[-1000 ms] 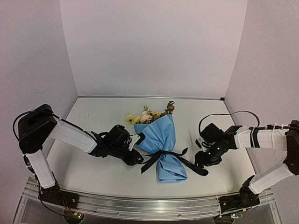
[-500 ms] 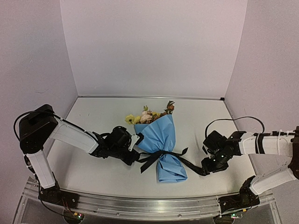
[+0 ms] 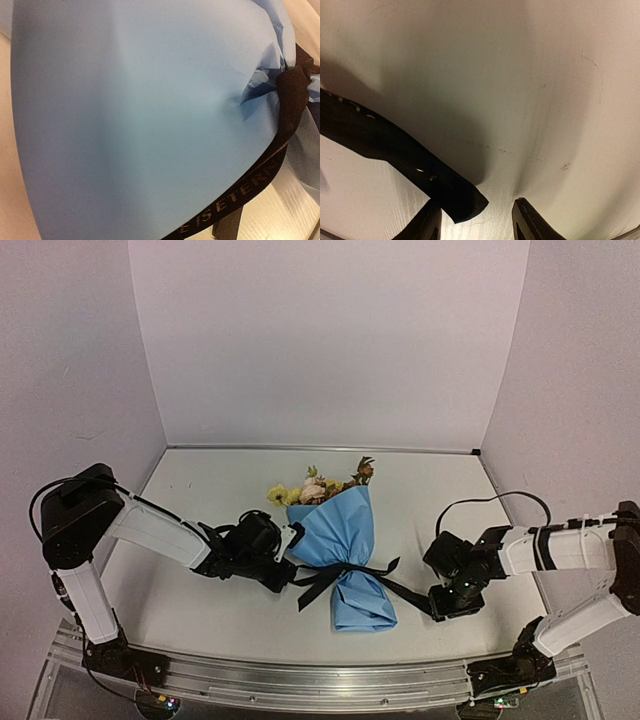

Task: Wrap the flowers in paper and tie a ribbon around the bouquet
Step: Tie the half-tied ribbon around the folded bouquet.

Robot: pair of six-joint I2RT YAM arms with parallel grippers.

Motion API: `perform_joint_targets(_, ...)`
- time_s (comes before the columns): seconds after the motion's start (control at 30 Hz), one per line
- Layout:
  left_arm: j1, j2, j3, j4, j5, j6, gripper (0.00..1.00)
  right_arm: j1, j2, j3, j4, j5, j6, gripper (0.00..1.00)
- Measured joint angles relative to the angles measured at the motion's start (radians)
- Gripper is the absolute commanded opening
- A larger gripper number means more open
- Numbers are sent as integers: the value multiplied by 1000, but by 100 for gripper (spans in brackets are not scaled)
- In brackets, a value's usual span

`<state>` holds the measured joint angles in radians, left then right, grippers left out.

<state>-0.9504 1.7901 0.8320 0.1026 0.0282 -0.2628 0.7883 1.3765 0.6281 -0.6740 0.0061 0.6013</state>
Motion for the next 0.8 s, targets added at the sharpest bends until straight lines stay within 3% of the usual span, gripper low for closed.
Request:
perform_joint_targets(0.2, 0, 0, 0, 0, -4, 0, 0, 0, 32, 6, 46, 6, 19, 38)
perform_joint_targets(0.4, 3, -3, -1, -2, -10, 0, 0, 0, 53, 19, 90, 6, 31, 1)
perform_joint_targets(0.8, 21, -49, -2, -69, -159, -61, 0, 1, 54, 86, 62, 14, -7, 0)
